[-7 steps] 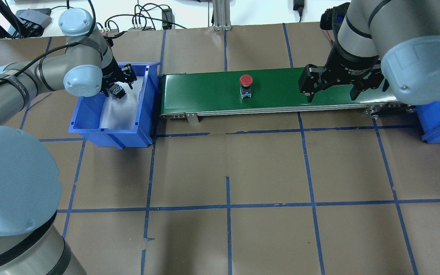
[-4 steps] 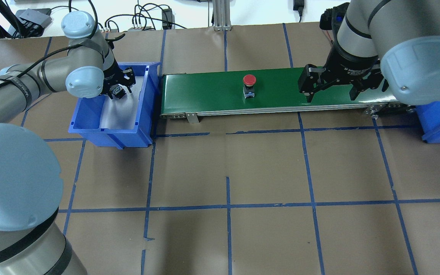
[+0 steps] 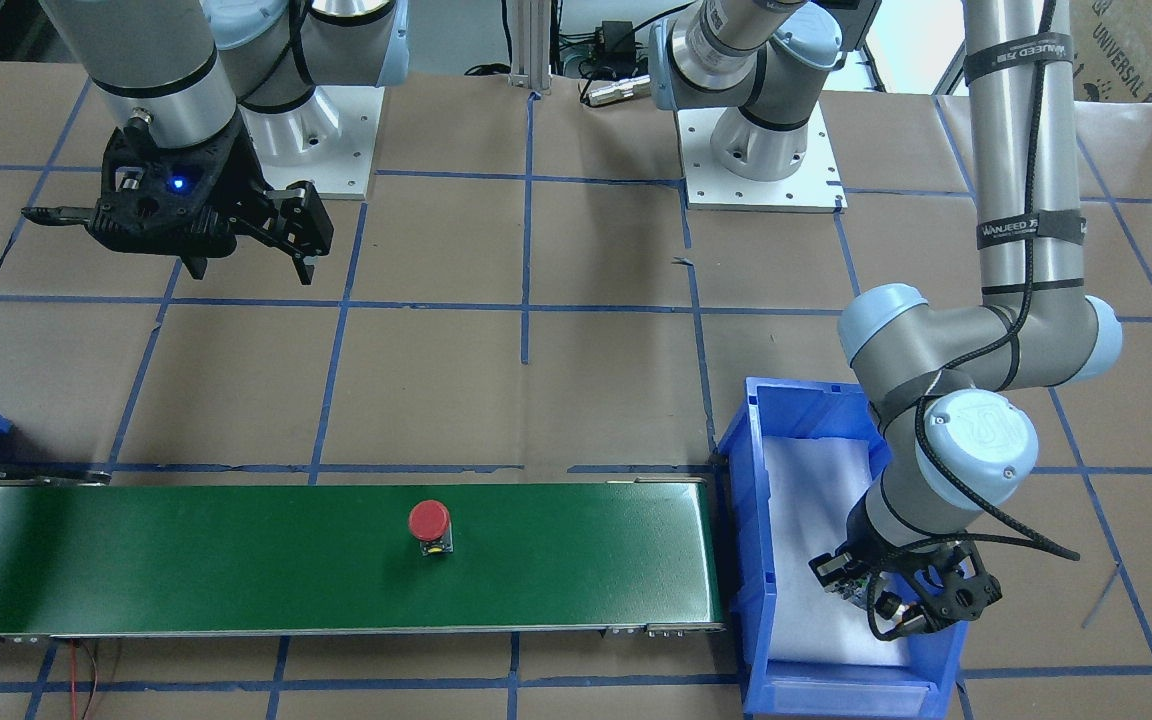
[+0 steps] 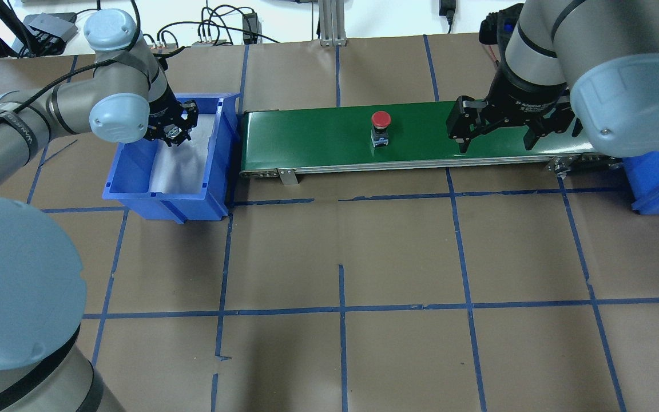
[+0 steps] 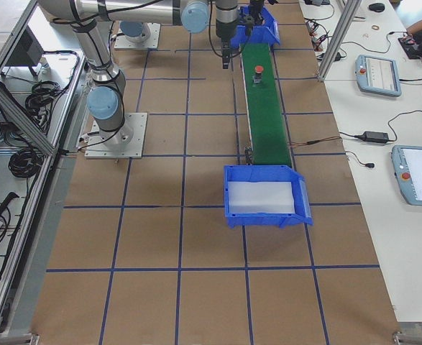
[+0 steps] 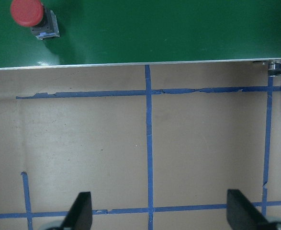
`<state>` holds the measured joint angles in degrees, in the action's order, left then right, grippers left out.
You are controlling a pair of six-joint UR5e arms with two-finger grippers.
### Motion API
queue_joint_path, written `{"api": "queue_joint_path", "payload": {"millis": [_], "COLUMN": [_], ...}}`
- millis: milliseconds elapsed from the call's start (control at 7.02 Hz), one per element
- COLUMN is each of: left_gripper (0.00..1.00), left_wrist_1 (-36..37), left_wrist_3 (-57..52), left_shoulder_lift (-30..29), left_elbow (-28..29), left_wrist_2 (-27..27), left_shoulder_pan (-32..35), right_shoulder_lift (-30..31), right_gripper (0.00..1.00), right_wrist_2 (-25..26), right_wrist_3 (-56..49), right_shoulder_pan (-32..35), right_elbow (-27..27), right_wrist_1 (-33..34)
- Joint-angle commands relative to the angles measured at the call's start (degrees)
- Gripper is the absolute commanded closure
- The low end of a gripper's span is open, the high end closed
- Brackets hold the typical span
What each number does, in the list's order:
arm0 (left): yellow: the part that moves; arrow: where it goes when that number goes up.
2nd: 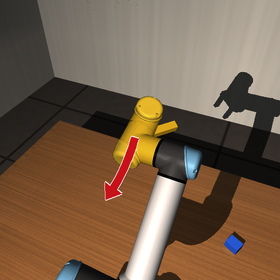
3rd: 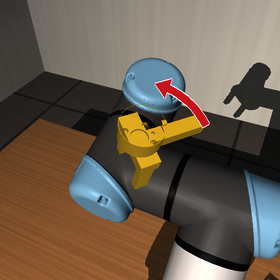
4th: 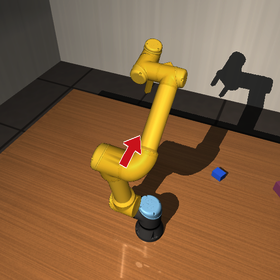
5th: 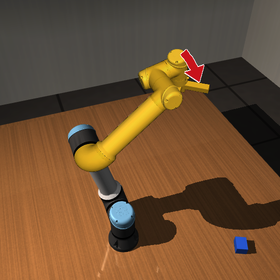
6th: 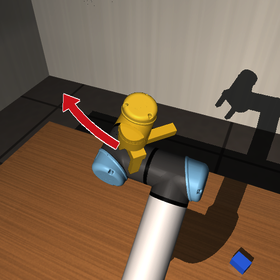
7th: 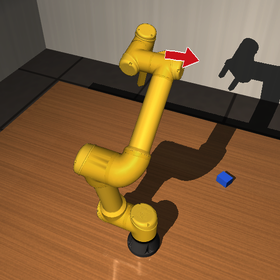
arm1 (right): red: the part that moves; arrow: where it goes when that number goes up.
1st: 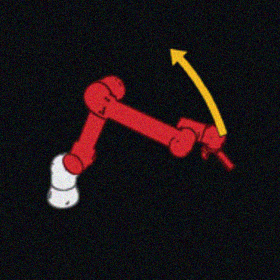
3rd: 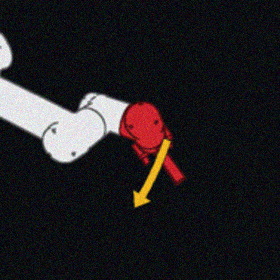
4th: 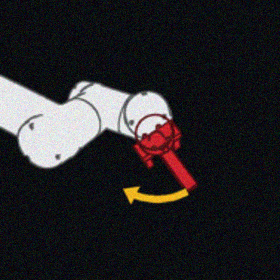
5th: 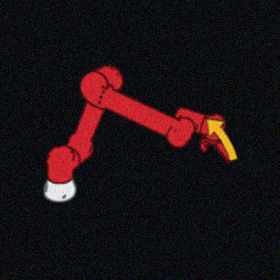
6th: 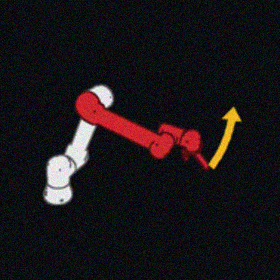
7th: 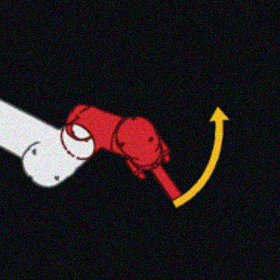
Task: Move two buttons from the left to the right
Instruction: 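Lift the yellow button out of the bin with the left gripper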
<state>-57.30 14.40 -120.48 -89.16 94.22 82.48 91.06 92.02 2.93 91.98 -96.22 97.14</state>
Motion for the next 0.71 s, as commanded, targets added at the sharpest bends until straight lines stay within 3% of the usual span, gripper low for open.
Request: {"api": "queue_joint_path", "payload": {"millis": [0, 142, 570], "left_gripper": [0.60, 0.62, 0.67], "left_wrist_1": [-9.5, -14.1, -19.9], "left_wrist_3": [-1.9, -2.4, -4.6], "left_shoulder_lift": [6.2, 9.1, 15.8], "left_elbow": [0.0, 0.1, 1.3], "left_wrist_2": [-1.8, -4.9, -6.6], "left_shoulder_pan": [0.3, 0.7, 9.3], "right_shoulder_lift": [-0.1, -0.1, -0.1], "right_gripper": [0.00, 0.00, 0.00], "right_wrist_2": [-0.1, -0.1, -0.1], "right_wrist_3": [0.1, 0.1, 0.0], "right_shoulder_pan": [0.2, 0.3, 0.2], "right_elbow": [0.0, 0.0, 0.0], "right_wrist_1": [0.4, 0.7, 0.6]}}
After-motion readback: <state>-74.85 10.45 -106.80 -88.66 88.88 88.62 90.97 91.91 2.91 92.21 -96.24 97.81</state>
